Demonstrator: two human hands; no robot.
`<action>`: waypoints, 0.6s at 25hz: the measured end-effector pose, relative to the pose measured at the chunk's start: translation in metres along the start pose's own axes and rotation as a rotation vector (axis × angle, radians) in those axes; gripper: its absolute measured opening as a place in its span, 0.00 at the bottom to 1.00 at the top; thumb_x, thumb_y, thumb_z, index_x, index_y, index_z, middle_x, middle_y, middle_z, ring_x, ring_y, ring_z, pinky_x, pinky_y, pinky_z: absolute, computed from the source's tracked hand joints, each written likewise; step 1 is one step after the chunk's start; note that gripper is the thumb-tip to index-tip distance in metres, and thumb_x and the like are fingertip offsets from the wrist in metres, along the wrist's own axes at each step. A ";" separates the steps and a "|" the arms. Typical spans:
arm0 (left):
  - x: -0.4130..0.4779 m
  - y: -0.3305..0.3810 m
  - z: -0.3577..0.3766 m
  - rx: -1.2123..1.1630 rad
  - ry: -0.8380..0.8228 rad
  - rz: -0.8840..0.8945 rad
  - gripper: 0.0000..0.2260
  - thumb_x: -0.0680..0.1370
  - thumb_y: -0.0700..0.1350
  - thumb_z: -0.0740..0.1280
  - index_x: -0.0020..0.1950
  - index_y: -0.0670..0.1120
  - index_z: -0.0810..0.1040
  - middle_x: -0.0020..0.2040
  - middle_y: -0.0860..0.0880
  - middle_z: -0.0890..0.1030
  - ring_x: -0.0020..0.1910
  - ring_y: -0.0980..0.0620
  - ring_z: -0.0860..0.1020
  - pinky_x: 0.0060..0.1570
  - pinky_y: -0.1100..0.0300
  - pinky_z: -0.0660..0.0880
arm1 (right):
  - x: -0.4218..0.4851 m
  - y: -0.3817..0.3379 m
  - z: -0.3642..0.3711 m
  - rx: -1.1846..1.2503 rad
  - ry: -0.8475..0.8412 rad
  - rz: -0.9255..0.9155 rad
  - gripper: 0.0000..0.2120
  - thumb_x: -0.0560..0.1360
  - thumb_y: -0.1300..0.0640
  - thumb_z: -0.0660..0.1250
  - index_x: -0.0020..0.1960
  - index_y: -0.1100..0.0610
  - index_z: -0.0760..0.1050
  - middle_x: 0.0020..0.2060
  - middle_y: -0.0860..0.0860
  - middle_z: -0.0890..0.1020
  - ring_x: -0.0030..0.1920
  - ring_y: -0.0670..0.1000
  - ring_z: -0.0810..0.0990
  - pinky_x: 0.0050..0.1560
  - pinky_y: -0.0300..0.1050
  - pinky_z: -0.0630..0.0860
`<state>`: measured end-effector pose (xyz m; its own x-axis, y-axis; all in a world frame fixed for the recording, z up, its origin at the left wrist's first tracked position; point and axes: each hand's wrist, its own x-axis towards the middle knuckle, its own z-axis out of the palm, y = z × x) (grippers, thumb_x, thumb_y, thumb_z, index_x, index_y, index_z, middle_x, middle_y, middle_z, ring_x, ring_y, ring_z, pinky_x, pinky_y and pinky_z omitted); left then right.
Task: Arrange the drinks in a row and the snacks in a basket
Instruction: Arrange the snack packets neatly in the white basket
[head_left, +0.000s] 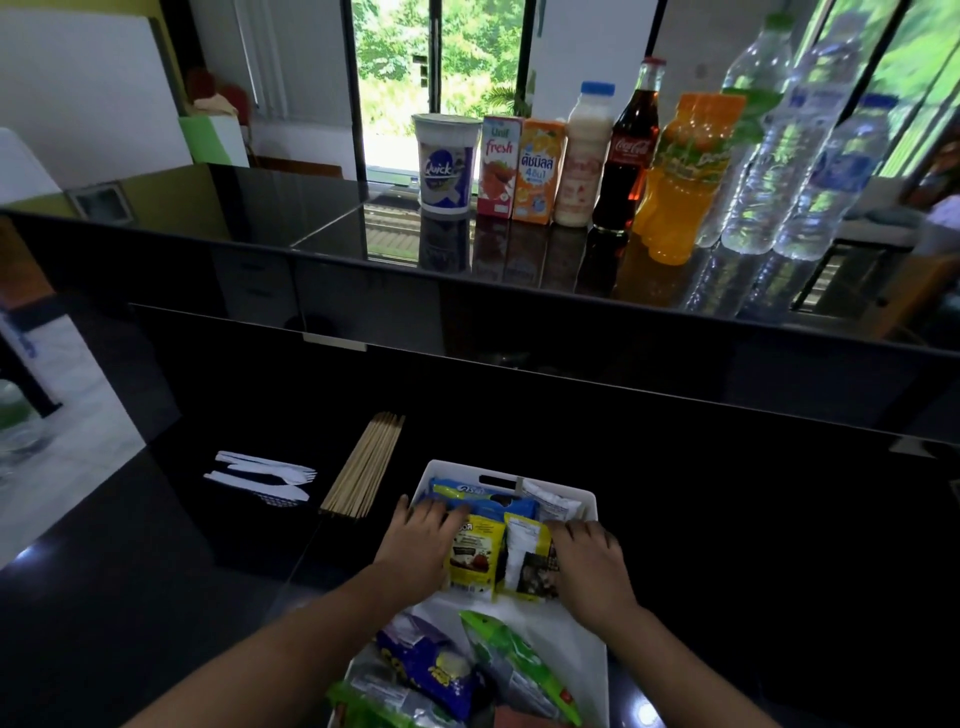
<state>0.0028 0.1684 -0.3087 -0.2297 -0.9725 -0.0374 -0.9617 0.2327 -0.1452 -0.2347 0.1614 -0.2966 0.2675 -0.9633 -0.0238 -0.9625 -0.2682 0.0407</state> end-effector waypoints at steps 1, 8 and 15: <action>-0.001 0.001 0.002 0.000 0.003 -0.011 0.40 0.72 0.50 0.69 0.77 0.51 0.48 0.72 0.44 0.63 0.73 0.43 0.60 0.72 0.41 0.51 | 0.002 0.001 -0.001 -0.010 0.018 -0.021 0.31 0.76 0.60 0.61 0.77 0.51 0.56 0.71 0.53 0.66 0.72 0.57 0.63 0.69 0.50 0.60; 0.003 0.004 0.005 0.011 0.041 -0.077 0.39 0.75 0.53 0.67 0.77 0.51 0.45 0.73 0.43 0.61 0.73 0.42 0.58 0.72 0.39 0.48 | -0.001 0.000 0.003 0.031 0.057 -0.029 0.33 0.75 0.58 0.64 0.77 0.51 0.56 0.70 0.53 0.69 0.70 0.57 0.66 0.67 0.50 0.65; 0.013 -0.001 0.003 -0.023 -0.054 -0.062 0.44 0.75 0.52 0.67 0.77 0.53 0.36 0.78 0.43 0.47 0.77 0.42 0.47 0.70 0.35 0.40 | 0.001 0.004 0.001 0.029 -0.002 -0.027 0.34 0.79 0.51 0.59 0.79 0.51 0.45 0.76 0.53 0.60 0.76 0.57 0.56 0.74 0.54 0.54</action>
<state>0.0009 0.1554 -0.3124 -0.1618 -0.9834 -0.0820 -0.9772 0.1713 -0.1258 -0.2383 0.1589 -0.2972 0.2935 -0.9556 -0.0267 -0.9558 -0.2939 0.0115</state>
